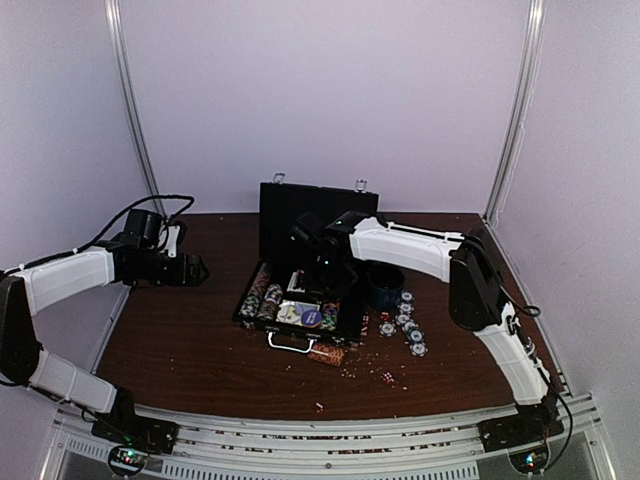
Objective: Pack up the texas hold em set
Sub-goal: Place the dice in the slot.
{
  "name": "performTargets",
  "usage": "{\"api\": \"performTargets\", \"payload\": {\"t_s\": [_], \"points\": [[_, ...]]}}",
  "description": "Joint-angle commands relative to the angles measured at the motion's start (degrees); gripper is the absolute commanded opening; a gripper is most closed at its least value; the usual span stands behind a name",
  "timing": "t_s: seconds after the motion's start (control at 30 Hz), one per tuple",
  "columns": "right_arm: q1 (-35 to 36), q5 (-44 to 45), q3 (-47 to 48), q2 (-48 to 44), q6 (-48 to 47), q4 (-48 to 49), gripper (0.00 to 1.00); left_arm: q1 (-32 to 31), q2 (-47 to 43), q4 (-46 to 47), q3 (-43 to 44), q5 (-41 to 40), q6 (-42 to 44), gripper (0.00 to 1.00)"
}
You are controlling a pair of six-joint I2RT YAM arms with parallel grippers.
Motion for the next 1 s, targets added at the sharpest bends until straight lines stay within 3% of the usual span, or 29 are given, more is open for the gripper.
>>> {"api": "performTargets", "payload": {"t_s": [0.0,0.5,0.8,0.97], "points": [[0.32,1.6,0.02,1.47,0.65,-0.54,0.0,0.46,-0.46,0.68,0.66,0.85,0.4,0.87],[0.26,3.21,-0.02,2.29,1.66,-0.59,0.0,0.46,-0.73,0.85,0.38,0.79,0.31,0.87],[0.26,3.42,0.19,1.41,1.91,0.53,0.2,0.47,-0.66,0.85,0.38,0.72,0.31,0.87],[0.26,3.08,0.24,0.62,1.93,1.85,0.26,0.47,-0.81,0.85,0.42,0.72,0.4,0.87]]}}
